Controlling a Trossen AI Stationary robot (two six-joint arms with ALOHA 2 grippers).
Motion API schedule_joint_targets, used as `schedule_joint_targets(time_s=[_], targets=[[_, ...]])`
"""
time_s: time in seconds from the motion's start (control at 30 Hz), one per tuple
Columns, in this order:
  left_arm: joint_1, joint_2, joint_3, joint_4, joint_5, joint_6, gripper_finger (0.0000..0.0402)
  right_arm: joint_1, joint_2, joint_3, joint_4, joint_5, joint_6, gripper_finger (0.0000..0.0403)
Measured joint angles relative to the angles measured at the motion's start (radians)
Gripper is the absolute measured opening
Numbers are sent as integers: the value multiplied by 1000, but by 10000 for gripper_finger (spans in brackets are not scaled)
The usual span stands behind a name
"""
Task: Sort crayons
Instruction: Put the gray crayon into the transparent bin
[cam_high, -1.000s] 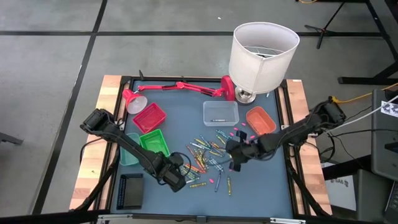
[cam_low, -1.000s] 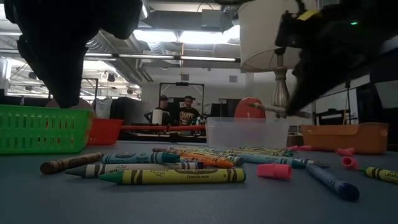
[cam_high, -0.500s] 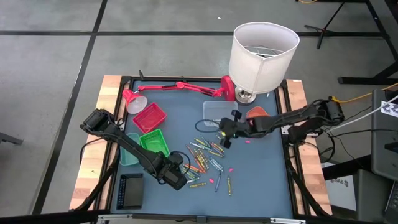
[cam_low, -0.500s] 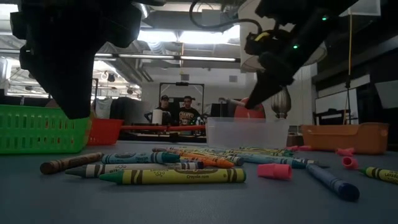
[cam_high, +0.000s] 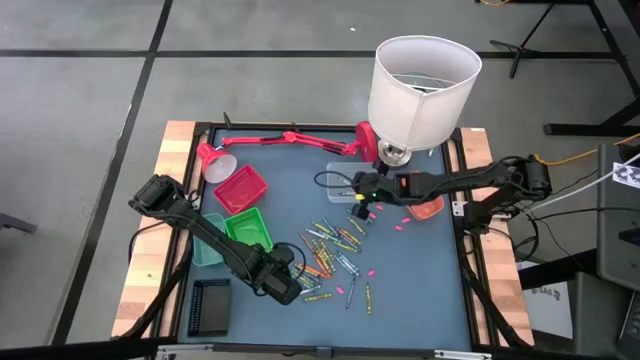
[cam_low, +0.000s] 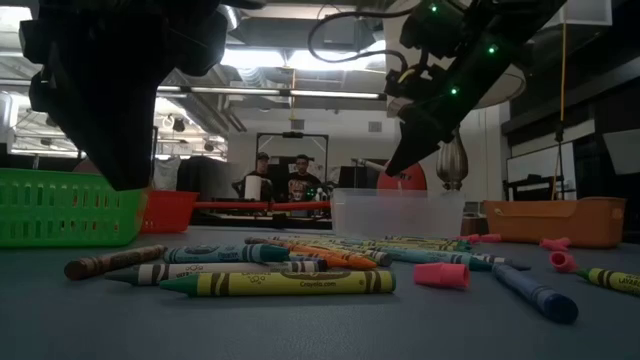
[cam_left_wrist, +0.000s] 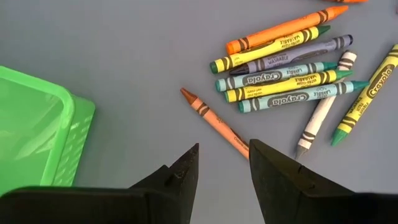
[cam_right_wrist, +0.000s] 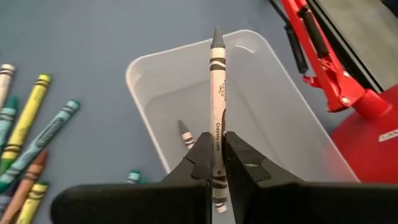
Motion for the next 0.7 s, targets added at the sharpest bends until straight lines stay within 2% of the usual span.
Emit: schedule_joint_targets(time_s=[0.7], targets=[[0, 0, 0, 0, -27, -35, 125, -5, 0, 1, -7, 0, 0, 19]])
